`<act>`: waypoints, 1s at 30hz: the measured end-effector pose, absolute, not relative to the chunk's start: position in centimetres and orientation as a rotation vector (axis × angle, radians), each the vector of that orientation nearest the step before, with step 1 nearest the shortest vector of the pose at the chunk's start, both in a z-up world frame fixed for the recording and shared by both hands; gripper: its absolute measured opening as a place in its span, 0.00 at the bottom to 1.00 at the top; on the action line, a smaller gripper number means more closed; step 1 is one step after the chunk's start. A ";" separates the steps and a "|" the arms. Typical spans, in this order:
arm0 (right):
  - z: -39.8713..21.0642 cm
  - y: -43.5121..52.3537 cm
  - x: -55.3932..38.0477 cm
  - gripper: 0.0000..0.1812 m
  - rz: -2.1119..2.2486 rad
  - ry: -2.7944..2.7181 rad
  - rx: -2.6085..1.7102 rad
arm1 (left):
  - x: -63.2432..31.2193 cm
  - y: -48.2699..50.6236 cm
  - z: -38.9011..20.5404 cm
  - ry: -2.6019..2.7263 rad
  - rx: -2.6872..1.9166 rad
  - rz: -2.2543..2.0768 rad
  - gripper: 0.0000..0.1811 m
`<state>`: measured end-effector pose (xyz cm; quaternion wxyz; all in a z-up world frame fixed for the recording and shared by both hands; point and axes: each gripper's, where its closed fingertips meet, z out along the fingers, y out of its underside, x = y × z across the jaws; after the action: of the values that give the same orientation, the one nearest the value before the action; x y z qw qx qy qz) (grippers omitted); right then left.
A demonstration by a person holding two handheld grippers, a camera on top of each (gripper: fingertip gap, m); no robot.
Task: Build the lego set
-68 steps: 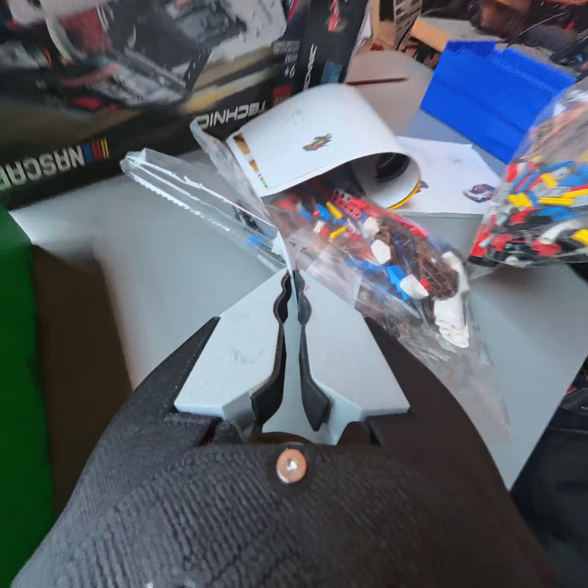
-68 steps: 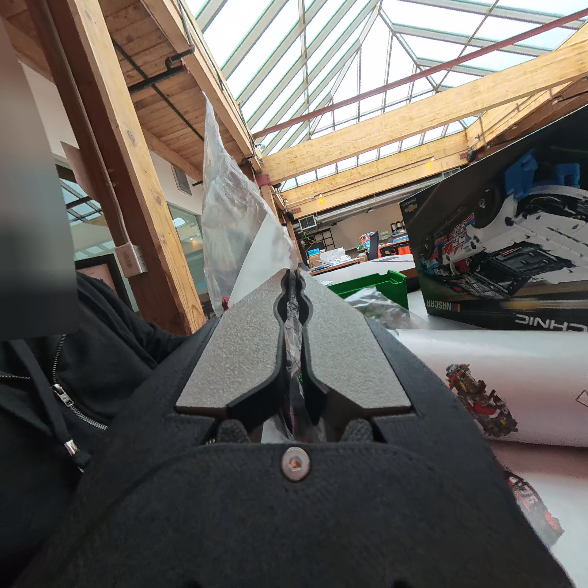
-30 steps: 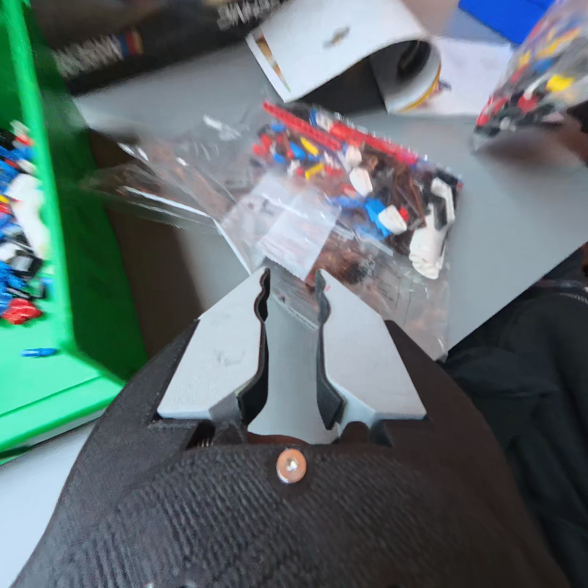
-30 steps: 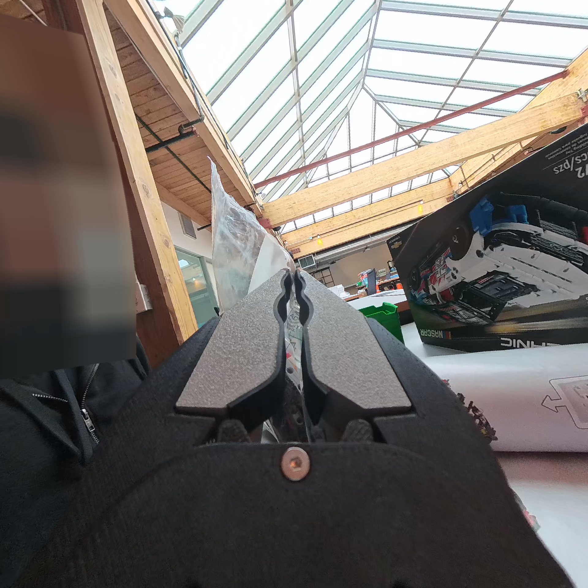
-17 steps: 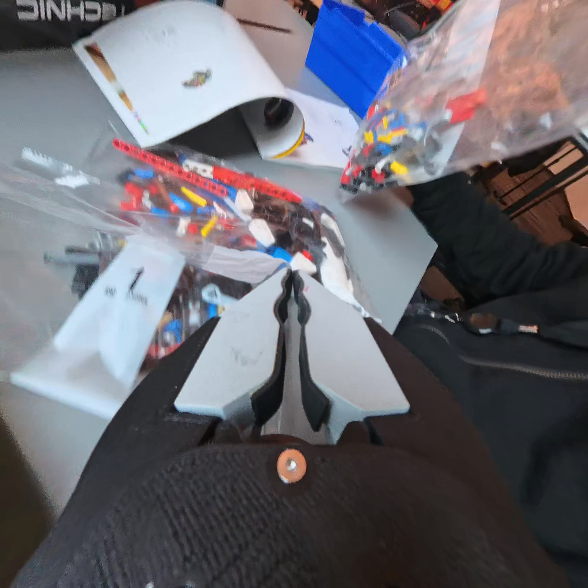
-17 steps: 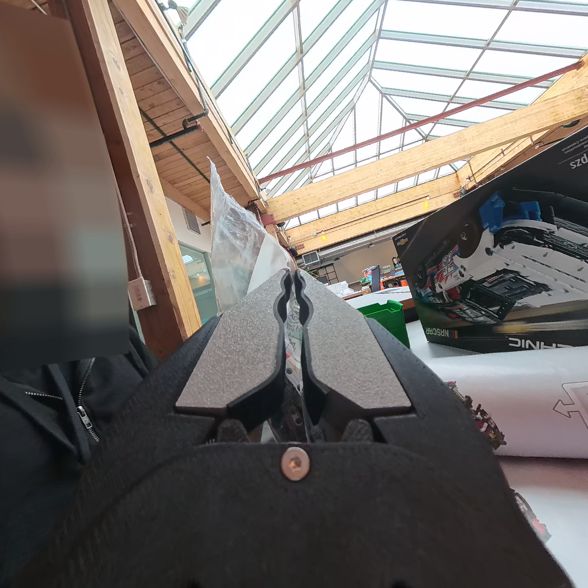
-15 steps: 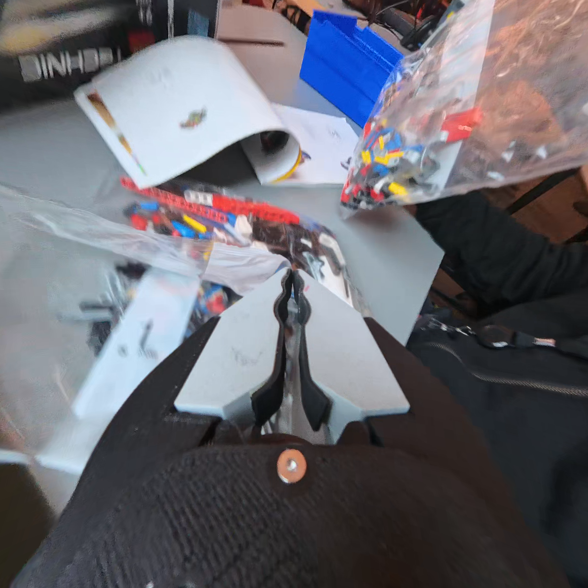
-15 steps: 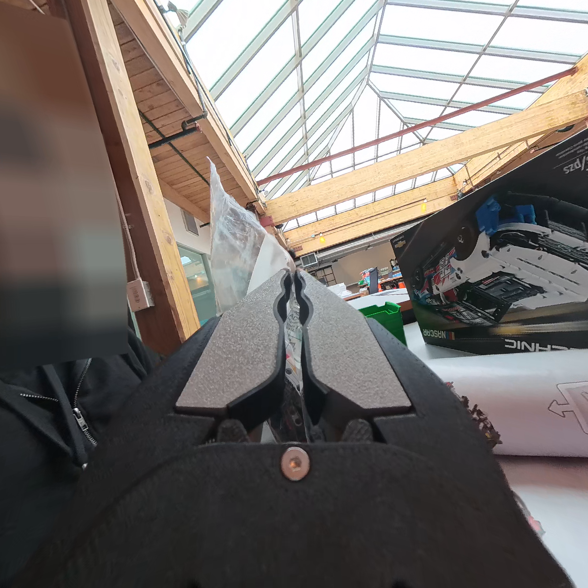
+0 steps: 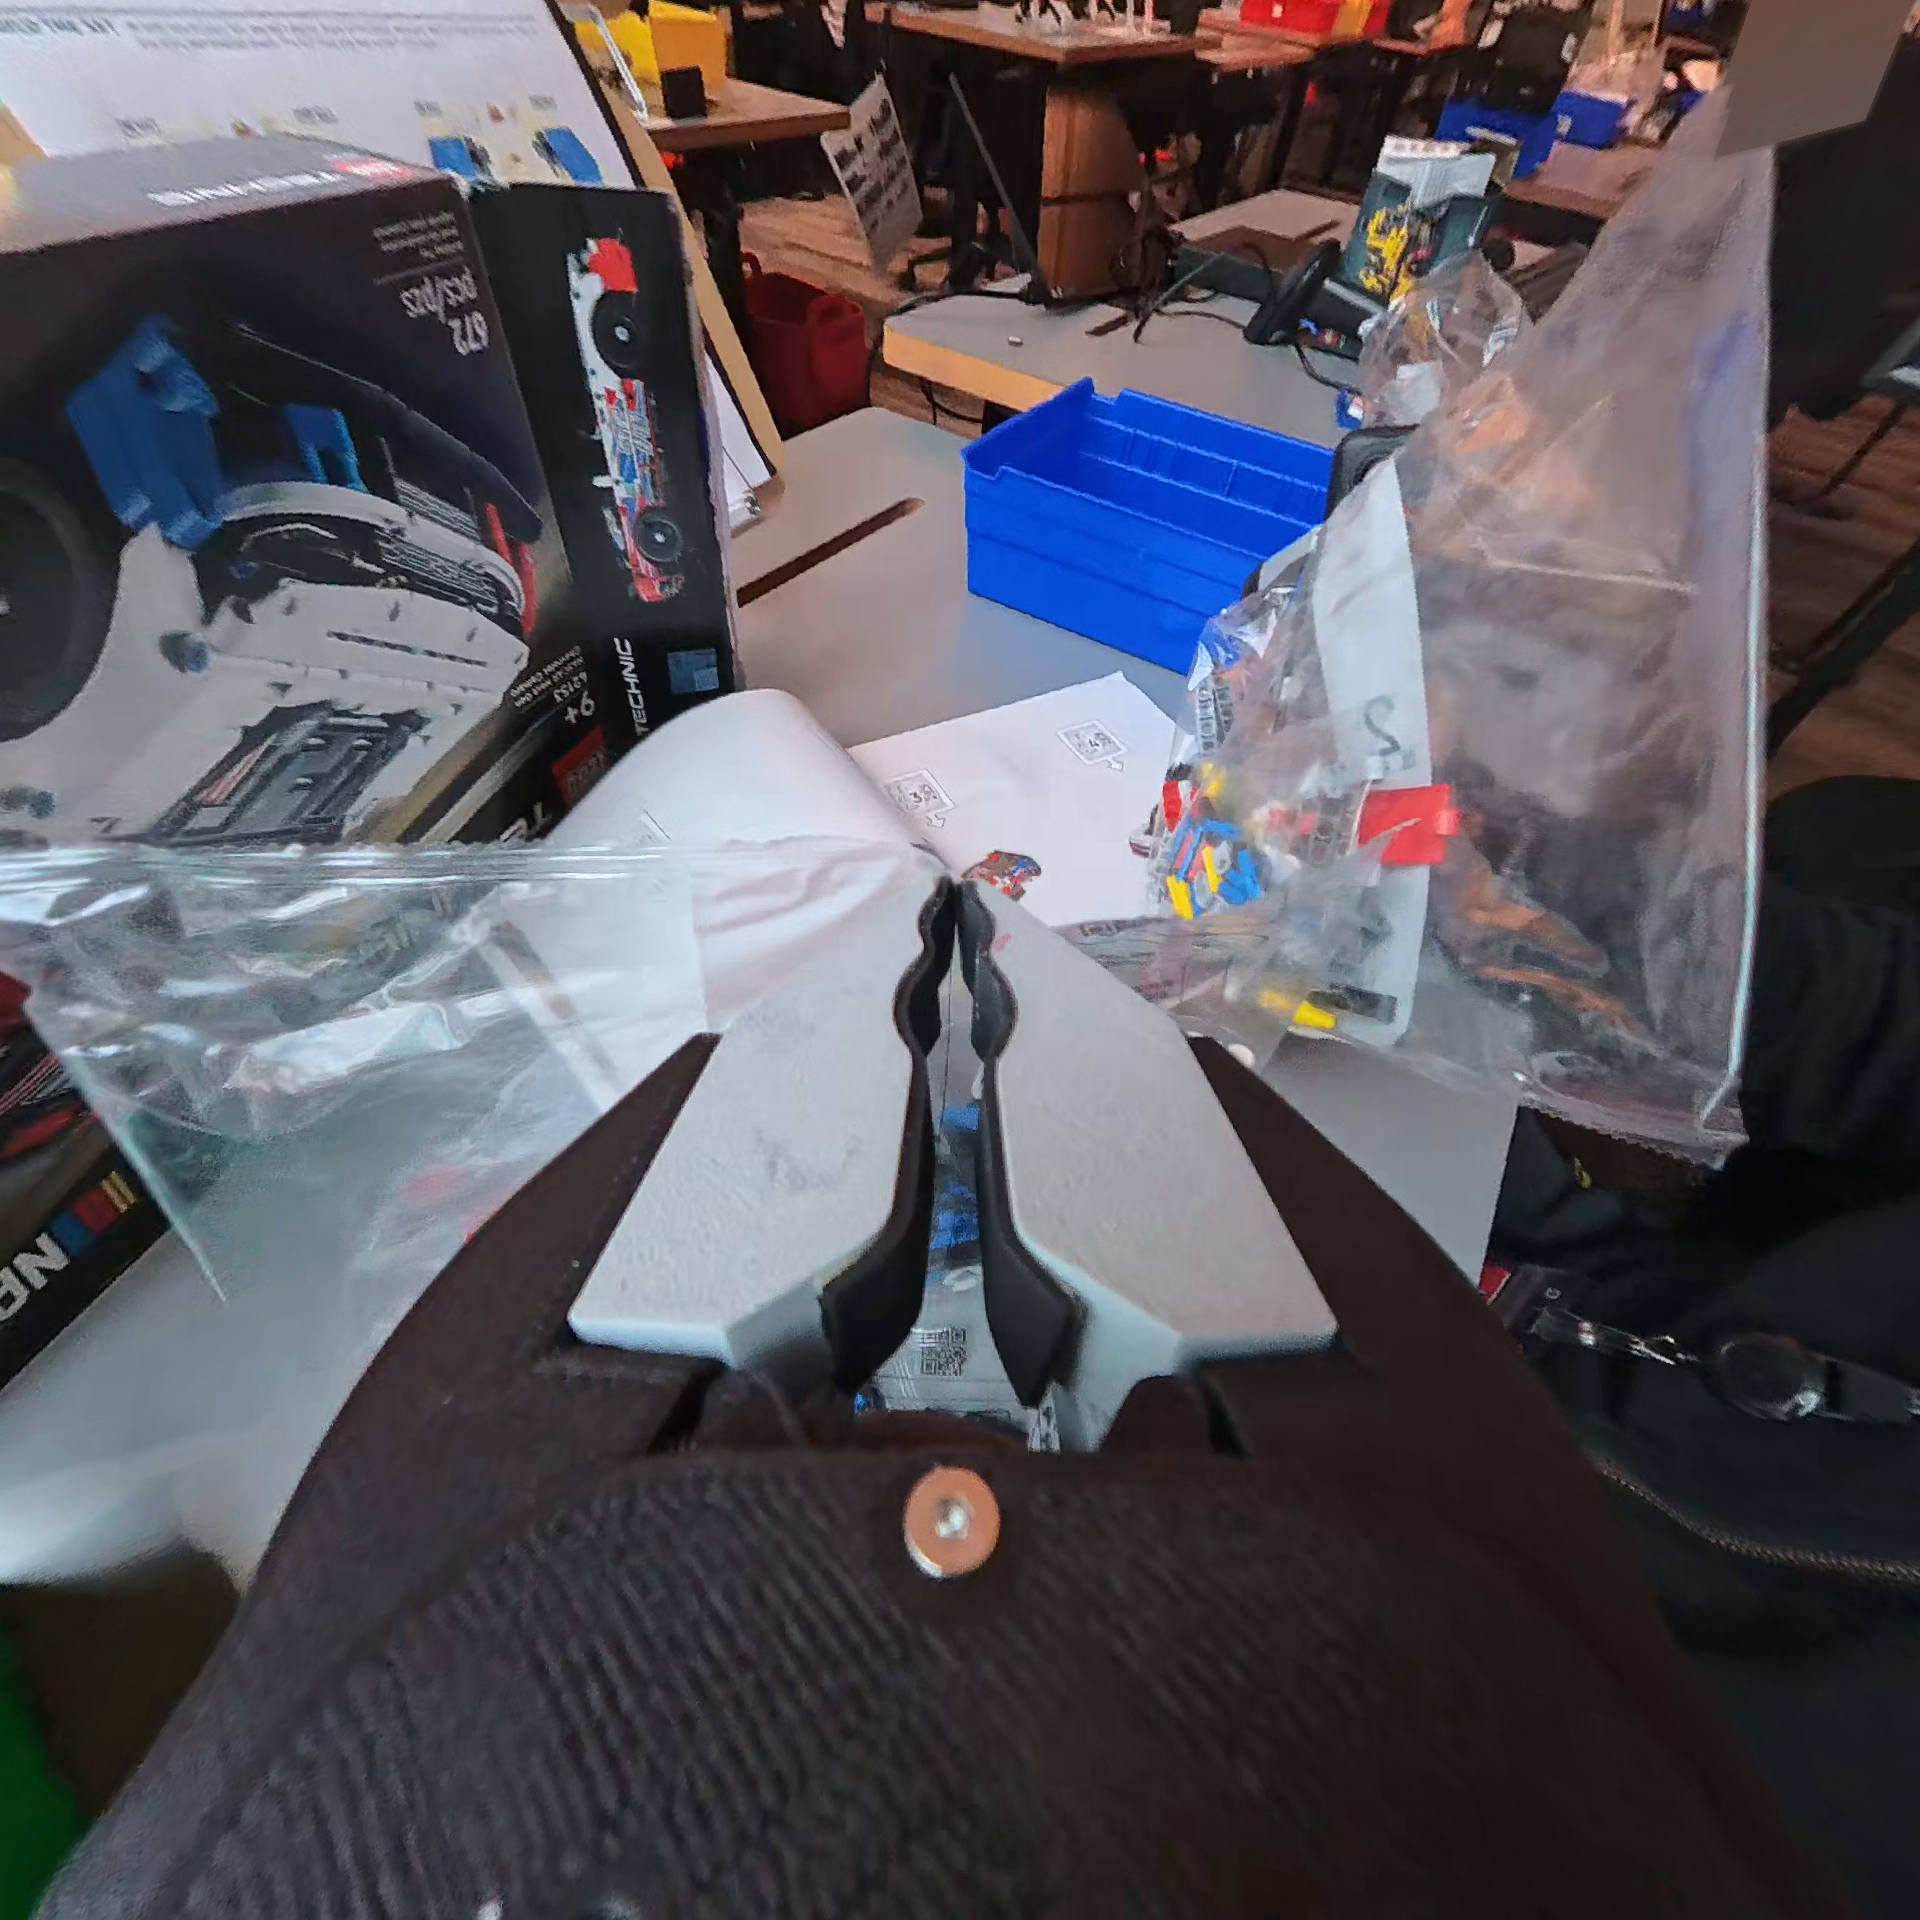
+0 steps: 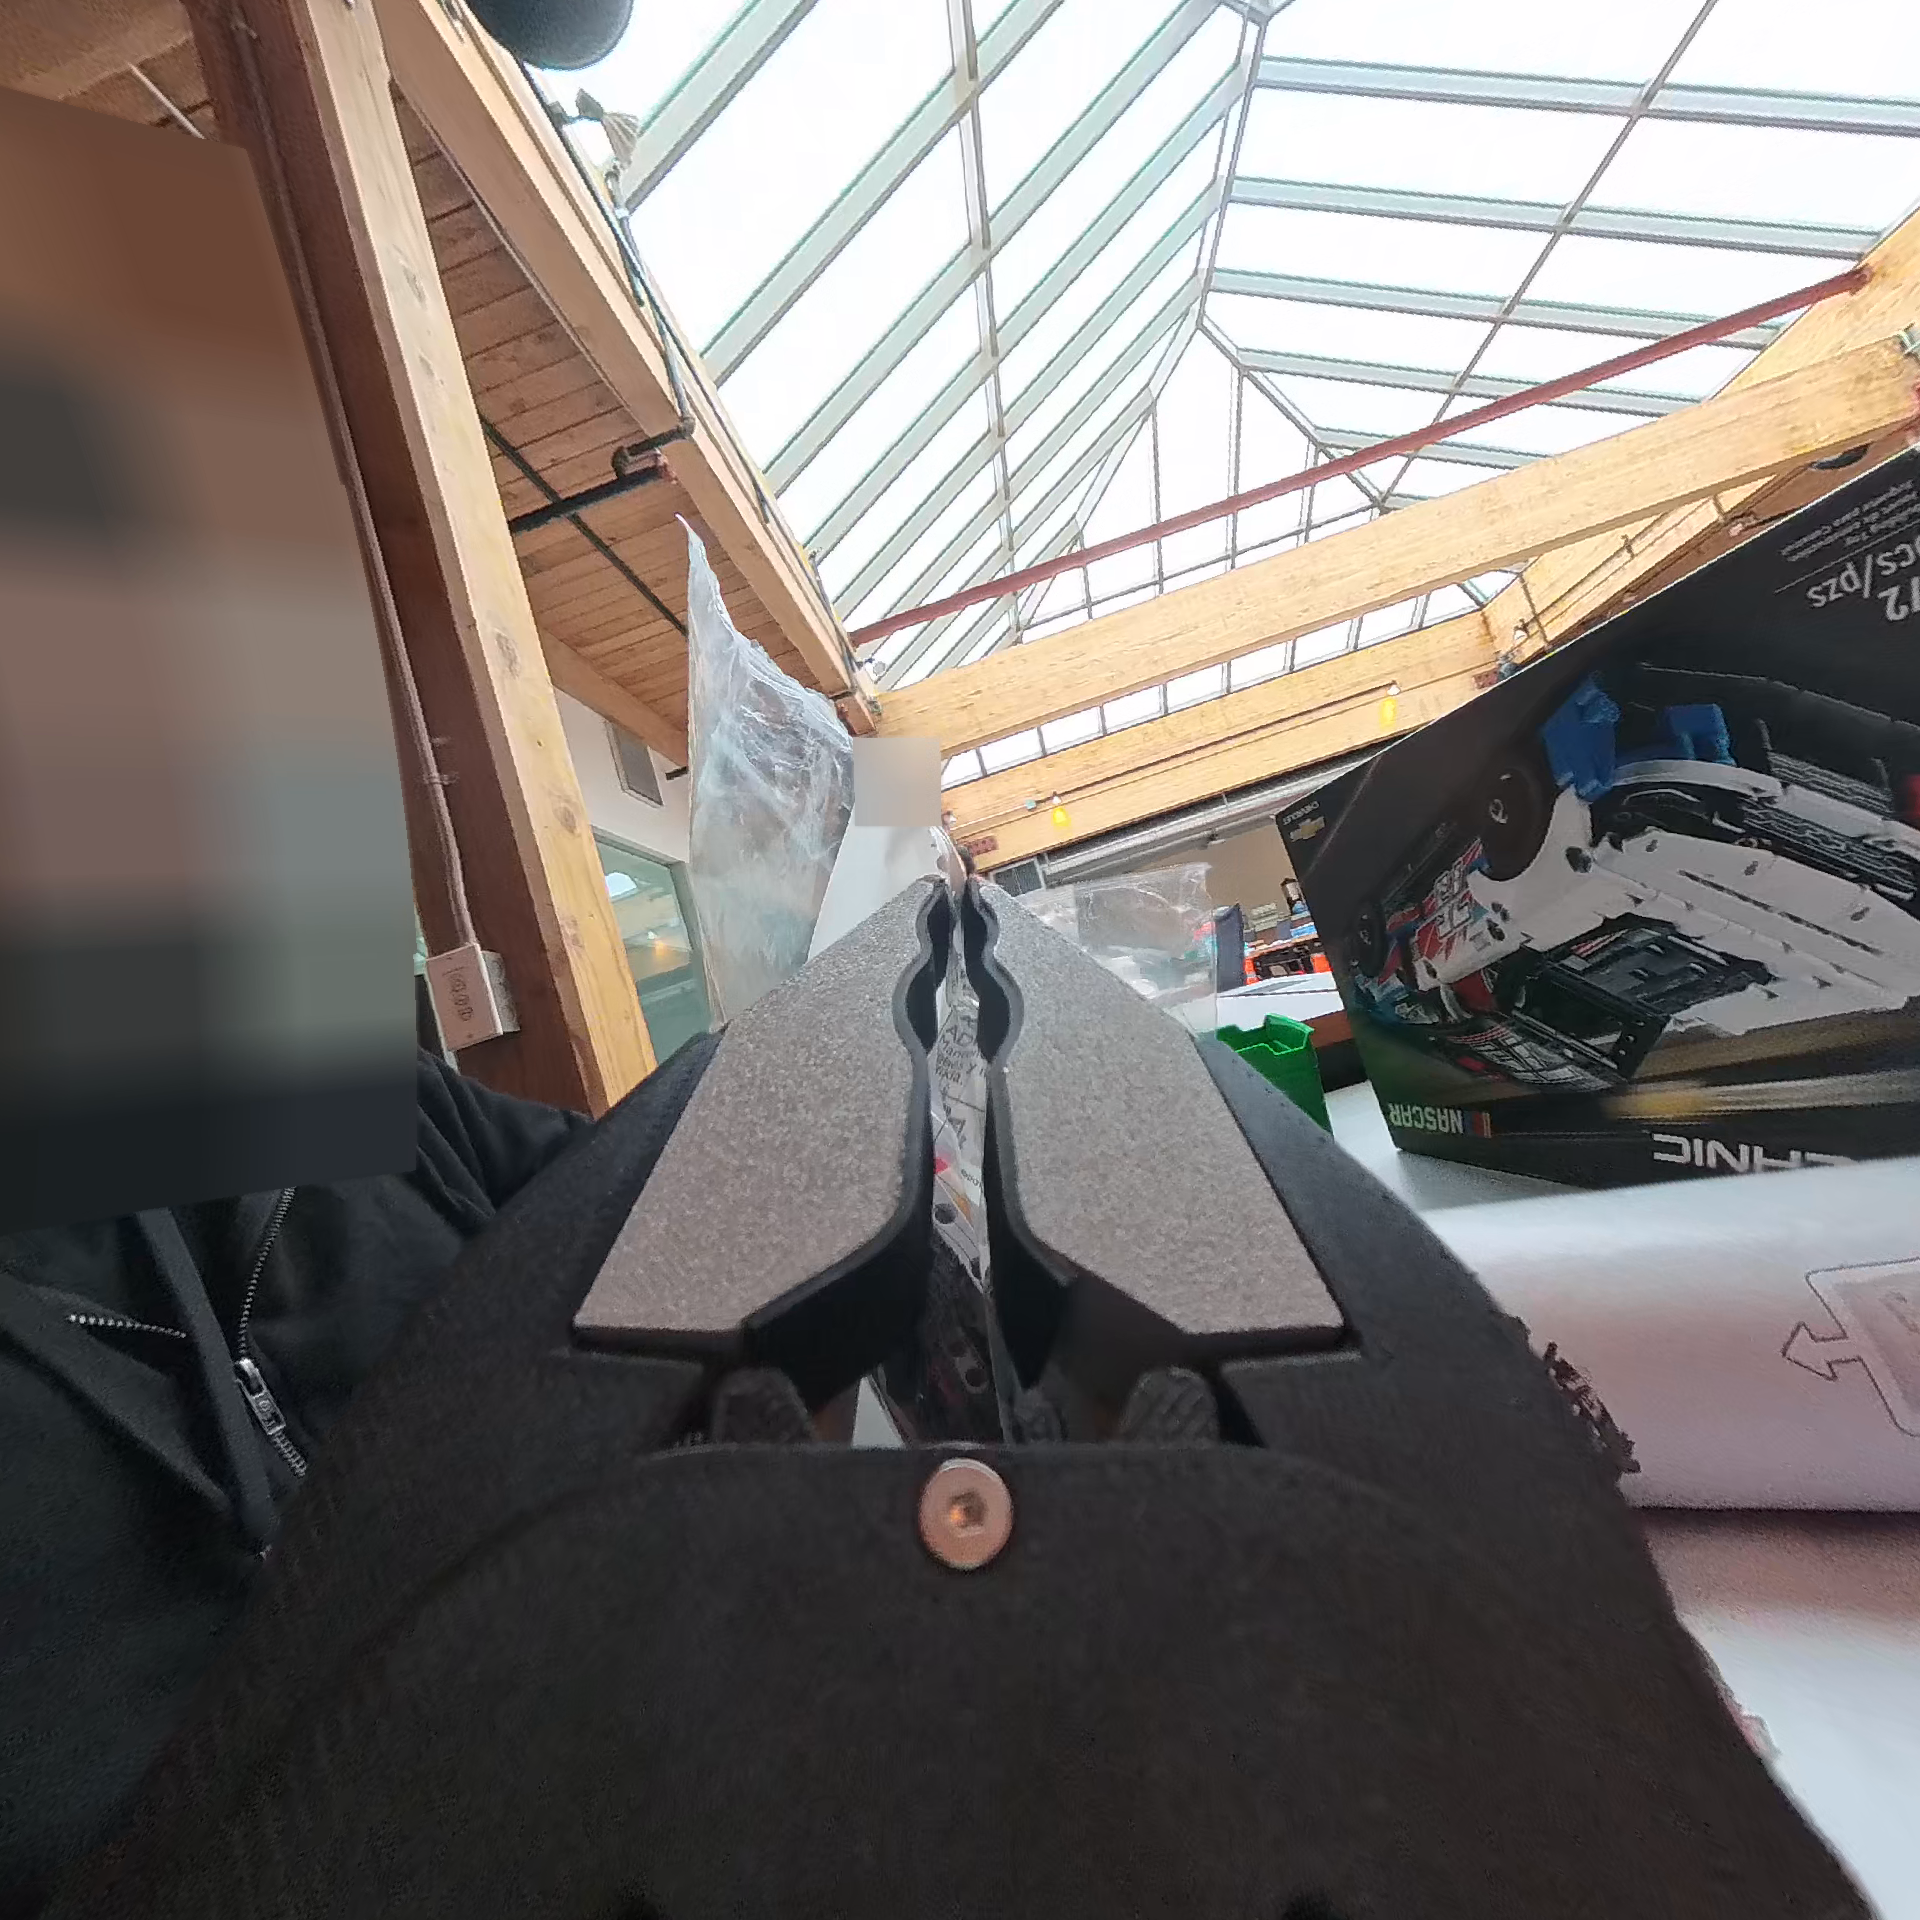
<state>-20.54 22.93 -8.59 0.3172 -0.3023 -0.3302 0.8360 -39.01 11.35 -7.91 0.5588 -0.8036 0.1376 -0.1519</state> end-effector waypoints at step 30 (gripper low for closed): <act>-9.8 21.1 -22.7 0.00 2.193 -0.985 -0.875 | -47.9 1.1 -19.8 -0.038 -2.134 -0.564 0.03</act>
<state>-22.74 21.13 -9.76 0.2877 -0.3276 -0.3686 0.8210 -47.93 1.09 -19.79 0.4503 -0.8631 -0.0152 -0.2281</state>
